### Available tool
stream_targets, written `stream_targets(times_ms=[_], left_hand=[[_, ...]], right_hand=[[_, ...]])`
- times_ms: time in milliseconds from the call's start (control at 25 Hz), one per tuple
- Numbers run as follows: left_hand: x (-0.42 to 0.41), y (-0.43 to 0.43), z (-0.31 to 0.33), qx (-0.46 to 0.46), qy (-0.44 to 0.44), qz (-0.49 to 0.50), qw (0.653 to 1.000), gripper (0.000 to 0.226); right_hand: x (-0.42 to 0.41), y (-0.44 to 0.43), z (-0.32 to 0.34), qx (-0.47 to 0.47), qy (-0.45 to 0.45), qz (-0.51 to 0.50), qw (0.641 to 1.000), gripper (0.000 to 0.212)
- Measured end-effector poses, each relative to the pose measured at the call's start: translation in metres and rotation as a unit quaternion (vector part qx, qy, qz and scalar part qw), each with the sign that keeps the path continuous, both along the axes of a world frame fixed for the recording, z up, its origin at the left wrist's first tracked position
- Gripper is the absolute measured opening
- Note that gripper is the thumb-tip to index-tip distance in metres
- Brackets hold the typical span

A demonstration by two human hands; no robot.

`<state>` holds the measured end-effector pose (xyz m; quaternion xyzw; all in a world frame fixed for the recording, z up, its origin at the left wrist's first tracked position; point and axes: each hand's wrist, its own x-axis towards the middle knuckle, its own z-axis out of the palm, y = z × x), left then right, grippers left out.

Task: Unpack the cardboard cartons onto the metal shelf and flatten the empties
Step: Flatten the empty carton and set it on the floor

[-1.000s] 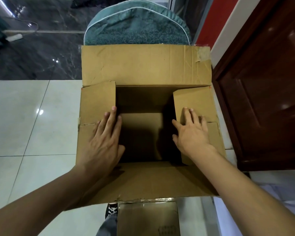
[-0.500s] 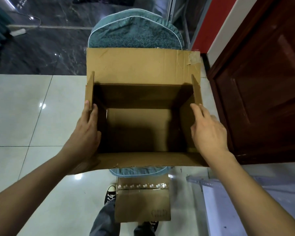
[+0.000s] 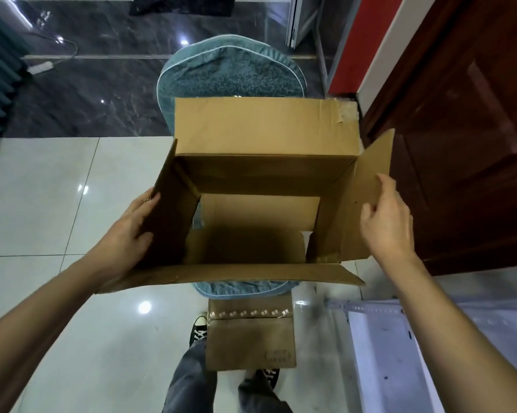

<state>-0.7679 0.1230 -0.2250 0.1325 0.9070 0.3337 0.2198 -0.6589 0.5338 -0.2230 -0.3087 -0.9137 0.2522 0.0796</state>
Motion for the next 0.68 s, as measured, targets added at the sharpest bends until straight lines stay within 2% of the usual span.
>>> stream_targets(times_ms=[80, 240, 360, 440, 600, 680], left_hand=[[0.003, -0.003, 0.016, 0.008, -0.018, -0.022, 1.000, 0.075], [0.018, 0.001, 0.044, 0.007, -0.068, -0.093, 0.993, 0.114], [0.031, -0.005, 0.048, -0.061, -0.007, -0.178, 0.982, 0.123], [0.034, -0.009, 0.049, -0.079, 0.059, -0.175, 0.980, 0.104], [0.031, -0.017, 0.065, -0.033, 0.138, -0.147, 0.979, 0.041], [0.029, -0.019, 0.081, -0.022, 0.160, -0.147, 0.976, 0.017]], right_hand=[[-0.001, 0.001, 0.007, -0.003, 0.011, -0.031, 0.999, 0.060], [-0.003, 0.004, 0.029, -0.019, 0.018, -0.099, 0.995, 0.057], [-0.003, 0.004, 0.047, -0.031, 0.026, -0.148, 0.988, 0.056], [-0.001, 0.003, 0.057, -0.042, 0.036, -0.163, 0.985, 0.056], [0.007, 0.005, 0.075, -0.074, 0.053, -0.205, 0.974, 0.056], [0.012, 0.006, 0.085, -0.085, 0.060, -0.235, 0.967, 0.054]])
